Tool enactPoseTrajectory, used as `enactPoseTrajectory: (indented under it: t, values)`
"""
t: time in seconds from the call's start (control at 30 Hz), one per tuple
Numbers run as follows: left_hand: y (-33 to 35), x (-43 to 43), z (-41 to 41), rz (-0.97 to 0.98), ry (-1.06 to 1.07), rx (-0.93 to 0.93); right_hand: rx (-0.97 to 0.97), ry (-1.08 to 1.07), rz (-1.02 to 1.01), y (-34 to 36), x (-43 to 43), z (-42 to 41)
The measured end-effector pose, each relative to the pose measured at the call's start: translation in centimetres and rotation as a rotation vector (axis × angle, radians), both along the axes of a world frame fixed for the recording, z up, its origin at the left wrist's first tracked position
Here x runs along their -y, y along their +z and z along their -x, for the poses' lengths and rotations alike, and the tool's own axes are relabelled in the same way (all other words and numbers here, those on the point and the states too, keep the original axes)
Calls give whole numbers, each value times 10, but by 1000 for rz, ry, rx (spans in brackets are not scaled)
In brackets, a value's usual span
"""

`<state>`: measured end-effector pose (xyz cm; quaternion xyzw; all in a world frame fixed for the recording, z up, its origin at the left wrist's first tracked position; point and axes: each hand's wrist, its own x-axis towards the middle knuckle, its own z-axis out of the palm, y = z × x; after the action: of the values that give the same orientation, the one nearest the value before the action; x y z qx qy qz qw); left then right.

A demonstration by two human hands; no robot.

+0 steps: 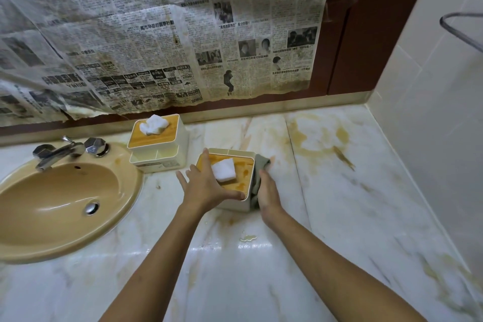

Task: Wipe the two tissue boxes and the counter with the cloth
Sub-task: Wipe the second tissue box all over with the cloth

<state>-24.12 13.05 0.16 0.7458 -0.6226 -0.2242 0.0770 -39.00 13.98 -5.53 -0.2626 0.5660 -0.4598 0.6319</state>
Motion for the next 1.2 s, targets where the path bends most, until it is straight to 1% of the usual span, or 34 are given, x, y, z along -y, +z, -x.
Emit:
enactPoseTrajectory:
  t: [0.07,0.17,0.27,0.37,0.47,0.53,0.6,0.7,0.8,0.9,1.03,1.13,1.2]
  values:
    - [-1,1,0,-1,-2,1,11,-15,-2,-1,-8,-4]
    - [-3,0,0,3,-5,-2,13,-32,-42,-16,-44,-13]
    - [-4,1,0,-3,-10,-2,63,3,-25,-14,-60,-15]
    - [-4,2,-1,0,-18,-1,17,-33,13,-4,-23,-9]
    - [-3,0,-1,21,-29,-6,-20,-34,-18,3,24,-4]
    - [-3,-1,-3,37,-33,-23,-15,-41,-25,-2,35,-2]
    - [-5,-1,-4,43,-35,-42,-26,-28,-42,-13,22,-6]
    - [-9,-1,-7,49,-43,-49,-54,22,-78,-35,-30,-12]
    - [-9,-2,-8,54,-50,-38,-25,41,-4,-30,-66,-15]
    - [-8,-2,-7,54,-56,-14,-21,-16,29,-17,-38,-10]
    - [-7,-3,-7,42,-53,-19,-48,-20,-15,2,24,1]
    - [-6,-3,-8,29,-52,-13,-61,-42,-15,8,36,21]
    - [-6,-1,-8,11,-54,-16,-61,-68,12,8,27,34]
